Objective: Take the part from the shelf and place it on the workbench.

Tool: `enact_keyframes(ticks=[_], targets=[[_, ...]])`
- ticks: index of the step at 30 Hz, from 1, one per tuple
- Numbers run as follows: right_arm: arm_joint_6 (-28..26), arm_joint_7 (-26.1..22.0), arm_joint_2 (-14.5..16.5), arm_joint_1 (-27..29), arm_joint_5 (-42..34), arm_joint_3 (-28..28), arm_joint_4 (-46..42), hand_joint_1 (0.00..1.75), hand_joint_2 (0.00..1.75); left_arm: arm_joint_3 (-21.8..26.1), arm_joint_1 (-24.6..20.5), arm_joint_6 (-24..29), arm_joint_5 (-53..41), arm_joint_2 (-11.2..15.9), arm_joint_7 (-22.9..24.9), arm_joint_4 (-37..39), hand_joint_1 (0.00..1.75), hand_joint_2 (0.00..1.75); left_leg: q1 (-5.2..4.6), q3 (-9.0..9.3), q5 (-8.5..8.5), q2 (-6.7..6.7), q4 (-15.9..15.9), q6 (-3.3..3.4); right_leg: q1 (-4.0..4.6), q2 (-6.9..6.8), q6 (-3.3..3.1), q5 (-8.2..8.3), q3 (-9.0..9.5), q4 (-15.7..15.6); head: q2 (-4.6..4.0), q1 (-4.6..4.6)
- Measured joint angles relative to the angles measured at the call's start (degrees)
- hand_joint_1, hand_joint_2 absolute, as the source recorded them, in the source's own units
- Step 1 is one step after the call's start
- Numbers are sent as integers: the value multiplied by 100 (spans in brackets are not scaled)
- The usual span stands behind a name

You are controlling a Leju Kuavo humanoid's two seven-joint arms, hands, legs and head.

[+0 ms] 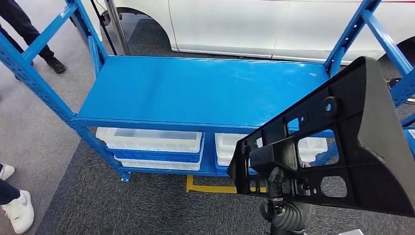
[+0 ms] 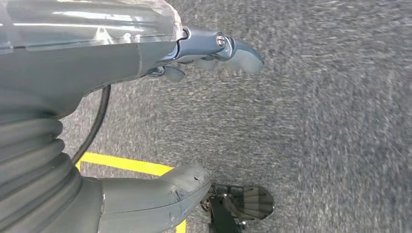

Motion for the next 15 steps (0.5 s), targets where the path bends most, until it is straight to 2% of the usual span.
enact_keyframes(ticks=[2, 3, 5, 6, 8, 9, 11, 12, 13, 14, 15], targets=[[-45, 0, -37, 61, -4, -9, -54, 175, 175, 33, -5, 0, 6, -7, 1, 0, 0, 175, -29, -13, -67, 96, 91, -68, 36, -207, -65, 150, 277, -540, 0, -3], [-64, -1, -52, 98, -4, -16, -83, 175, 175, 55, -6, 1, 6, -7, 2, 0, 0, 175, -46, -16, -91, 144, 120, -98, 57, -249, -110, 141, 305, -627, 0, -4], [-80, -2, -86, 197, -5, -31, -141, 175, 175, 93, -15, 2, 8, -9, 2, 0, 0, 175, -53, -9, -112, 232, 135, -142, 71, -141, -206, 151, 274, -631, 0, -4], [-80, -2, -105, 251, -9, -40, -172, 175, 175, 104, -20, 2, 13, -13, 3, 0, 0, 175, -43, -14, -154, 183, 163, -169, 68, -85, -244, 167, 261, -641, 0, -3], [-76, -3, -131, 316, -28, -53, -208, 175, 175, 109, -20, 2, 24, -22, 6, 0, 0, 175, -15, -130, -409, -75, 462, -214, 52, 22, -312, 206, 239, -665, 0, -3], [-73, -4, -140, 338, -41, -60, -218, 175, 175, 113, -12, 3, 30, -26, 10, 0, 0, 175, -6, -268, -617, -225, 793, -226, 53, 81, -334, 220, 225, -666, 0, -4], [-70, -4, -157, 376, -57, -71, -221, 175, 175, 126, 9, 7, 37, -27, 18, 0, 0, 175, -4, -587, -952, -337, 1534, -226, 68, 216, -360, 237, 198, -659, 0, -4], [-69, -4, -167, 399, -60, -77, -222, 175, 175, 132, 16, 8, 39, -27, 19, 0, 0, 175, -5, -677, -981, -350, 1736, -216, 77, 290, -367, 242, 191, -652, 0, -4], [-69, -3, -175, 419, -61, -81, -222, 175, 175, 137, 18, 8, 40, -28, 20, 0, 0, 175, -6, -667, -889, -359, 1711, -197, 84, 363, -369, 244, 189, -646, 0, -4], [-69, -3, -180, 433, -62, -85, -222, 175, 175, 140, 17, 8, 42, -28, 20, 0, 0, 175, -7, -557, -700, -385, 1470, -169, 89, 439, -368, 246, 193, -640, 0, -4], [-69, -4, -184, 441, -62, -88, -225, 175, 175, 143, 17, 9, 42, -28, 20, 0, 0, 175, -11, -383, -471, -484, 1077, -128, 88, 514, -363, 249, 197, -637, 0, -4]])
